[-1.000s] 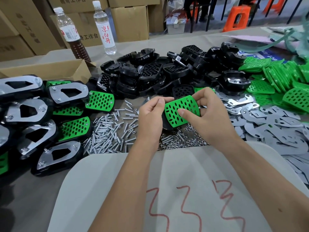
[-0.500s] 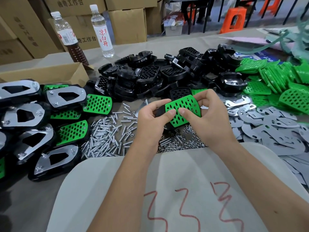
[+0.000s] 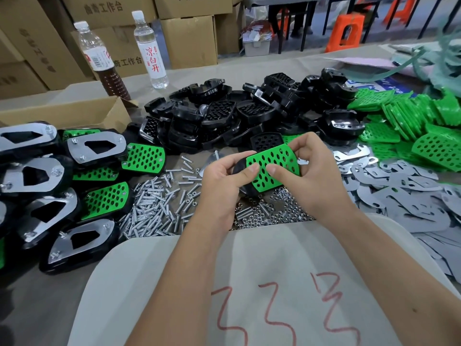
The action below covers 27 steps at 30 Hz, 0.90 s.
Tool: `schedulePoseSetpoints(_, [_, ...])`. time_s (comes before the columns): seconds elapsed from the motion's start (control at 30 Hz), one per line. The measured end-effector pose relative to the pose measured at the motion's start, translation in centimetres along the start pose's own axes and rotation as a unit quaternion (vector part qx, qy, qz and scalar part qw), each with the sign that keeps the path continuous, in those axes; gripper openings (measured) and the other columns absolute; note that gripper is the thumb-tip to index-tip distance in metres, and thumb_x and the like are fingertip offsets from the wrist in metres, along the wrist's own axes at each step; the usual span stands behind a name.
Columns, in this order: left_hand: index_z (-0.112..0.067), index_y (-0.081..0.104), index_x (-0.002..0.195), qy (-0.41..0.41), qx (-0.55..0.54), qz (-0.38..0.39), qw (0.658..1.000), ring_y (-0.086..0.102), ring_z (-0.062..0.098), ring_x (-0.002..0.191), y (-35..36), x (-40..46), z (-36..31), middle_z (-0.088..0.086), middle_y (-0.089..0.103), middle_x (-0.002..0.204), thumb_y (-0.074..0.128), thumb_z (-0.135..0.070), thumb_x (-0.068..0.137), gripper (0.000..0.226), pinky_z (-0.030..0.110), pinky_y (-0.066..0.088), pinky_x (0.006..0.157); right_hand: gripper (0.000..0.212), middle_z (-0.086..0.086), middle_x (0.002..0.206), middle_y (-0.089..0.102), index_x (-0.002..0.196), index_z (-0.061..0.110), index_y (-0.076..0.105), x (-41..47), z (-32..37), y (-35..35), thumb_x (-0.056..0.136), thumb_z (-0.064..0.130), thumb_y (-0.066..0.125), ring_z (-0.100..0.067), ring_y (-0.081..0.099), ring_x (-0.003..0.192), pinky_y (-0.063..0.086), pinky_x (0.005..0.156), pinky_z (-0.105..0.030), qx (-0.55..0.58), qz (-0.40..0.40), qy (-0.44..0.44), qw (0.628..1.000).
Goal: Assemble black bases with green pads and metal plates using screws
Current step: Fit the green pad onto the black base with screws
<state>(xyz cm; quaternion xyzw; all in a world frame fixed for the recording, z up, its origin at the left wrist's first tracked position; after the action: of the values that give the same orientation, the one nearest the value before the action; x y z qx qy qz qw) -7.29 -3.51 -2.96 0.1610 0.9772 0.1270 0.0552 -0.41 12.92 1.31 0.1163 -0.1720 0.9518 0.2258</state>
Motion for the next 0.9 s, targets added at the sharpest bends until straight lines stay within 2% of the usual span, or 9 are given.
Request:
schedulePoseSetpoints(0.07, [-0.006, 0.076, 0.113, -0.001, -0.004, -0.001, 1.0, 0.077, 0.031, 0.095, 0.0, -0.1, -0.1, 0.015, 0.079, 0.104, 0.072, 0.002, 0.091, 0.024, 0.042, 0.065, 0.082, 0.038, -0.011, 0.096, 0.071, 0.101, 0.02, 0.05, 0.1, 0.1, 0.2, 0.086, 0.019, 0.084, -0.028, 0.076, 0.079, 0.062, 0.064, -0.056, 0.001, 0.02, -0.009, 1.0])
schedulePoseSetpoints(0.2, [-0.009, 0.075, 0.119, 0.003, 0.009, -0.019, 1.0, 0.072, 0.041, 0.109, 0.3, -0.4, -0.1, 0.018, 0.077, 0.112, 0.07, -0.004, 0.096, 0.024, 0.058, 0.06, 0.094, 0.037, -0.012, 0.098, 0.071, 0.102, 0.018, 0.049, 0.2, -0.5, 0.3, 0.087, 0.019, 0.083, -0.032, 0.075, 0.084, 0.061, 0.067, -0.057, -0.003, 0.017, 0.008, 1.0])
schedulePoseSetpoints(0.4, [-0.008, 0.077, 0.114, 0.012, 0.042, -0.06, 0.997, 0.07, 0.042, 0.112, 0.0, -0.1, -0.1, 0.018, 0.077, 0.111, 0.063, -0.007, 0.101, 0.019, 0.064, 0.055, 0.098, 0.034, 0.003, 0.096, 0.072, 0.104, 0.024, 0.053, 0.2, -0.6, 0.2, 0.086, 0.022, 0.081, -0.024, 0.074, 0.088, 0.061, 0.075, -0.053, -0.004, 0.002, 0.014, 1.0])
schedulePoseSetpoints(0.5, [-0.012, 0.077, 0.108, 0.034, 0.077, -0.074, 0.994, 0.073, 0.026, 0.099, -0.2, -0.1, -0.2, 0.009, 0.078, 0.101, 0.061, -0.006, 0.102, 0.019, 0.057, 0.059, 0.095, 0.033, 0.01, 0.091, 0.069, 0.105, 0.027, 0.054, -0.2, 0.1, 0.5, 0.085, 0.027, 0.079, -0.02, 0.073, 0.083, 0.061, 0.073, -0.052, -0.029, 0.006, -0.007, 1.0])
schedulePoseSetpoints(0.57, [-0.016, 0.078, 0.105, 0.055, 0.096, -0.082, 0.99, 0.072, 0.014, 0.088, -0.4, 0.1, -0.4, 0.002, 0.078, 0.095, 0.063, -0.007, 0.101, 0.018, 0.042, 0.063, 0.083, 0.034, 0.011, 0.093, 0.068, 0.107, 0.026, 0.055, -0.2, 0.1, 0.5, 0.087, 0.025, 0.082, -0.019, 0.073, 0.084, 0.061, 0.073, -0.051, -0.031, 0.0, -0.006, 1.0])
schedulePoseSetpoints(0.63, [-0.018, 0.078, 0.102, 0.075, 0.104, -0.089, 0.988, 0.072, 0.006, 0.083, -0.5, 0.1, -0.8, -0.002, 0.078, 0.091, 0.065, -0.006, 0.1, 0.017, 0.026, 0.059, 0.072, 0.035, 0.013, 0.094, 0.067, 0.109, 0.027, 0.056, -0.2, 0.0, 0.3, 0.087, 0.024, 0.083, -0.018, 0.073, 0.084, 0.061, 0.074, -0.049, -0.034, -0.01, 0.0, 0.999])
schedulePoseSetpoints(0.67, [-0.017, 0.078, 0.102, 0.082, 0.108, -0.09, 0.987, 0.072, 0.005, 0.082, -0.6, 0.1, -0.9, -0.003, 0.079, 0.091, 0.066, -0.005, 0.099, 0.017, 0.023, 0.057, 0.07, 0.035, 0.014, 0.095, 0.067, 0.109, 0.027, 0.056, -0.2, -0.1, 0.3, 0.086, 0.025, 0.083, -0.018, 0.073, 0.085, 0.061, 0.075, -0.049, -0.037, -0.013, 0.003, 0.999])
schedulePoseSetpoints(0.8, [-0.013, 0.078, 0.107, 0.102, 0.148, -0.081, 0.98, 0.074, 0.013, 0.09, -0.4, 0.1, -1.2, 0.002, 0.079, 0.098, 0.068, -0.007, 0.099, 0.015, 0.038, 0.061, 0.08, 0.036, 0.008, 0.095, 0.067, 0.104, 0.03, 0.055, 0.0, -0.7, 0.2, 0.084, 0.025, 0.084, -0.024, 0.072, 0.087, 0.061, 0.076, -0.051, -0.041, -0.012, 0.017, 0.999])
schedulePoseSetpoints(0.9, [-0.015, 0.077, 0.111, 0.11, 0.151, -0.081, 0.979, 0.073, 0.007, 0.085, -0.2, -0.3, -1.5, -0.002, 0.079, 0.095, 0.07, -0.009, 0.098, 0.016, 0.026, 0.057, 0.075, 0.036, 0.001, 0.098, 0.07, 0.1, 0.031, 0.054, 0.1, -1.1, 0.0, 0.082, 0.025, 0.085, -0.025, 0.073, 0.089, 0.061, 0.079, -0.051, -0.031, -0.011, 0.031, 0.999])
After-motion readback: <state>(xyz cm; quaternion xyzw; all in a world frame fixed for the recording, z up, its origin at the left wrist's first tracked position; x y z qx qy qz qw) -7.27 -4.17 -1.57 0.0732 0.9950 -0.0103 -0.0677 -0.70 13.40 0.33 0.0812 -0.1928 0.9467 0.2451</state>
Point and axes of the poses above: each hand's wrist, its own x-axis towards the middle knuckle, its own y-axis out of the palm, z = x × y, the point moved 10 cm from there along x, towards the middle knuckle
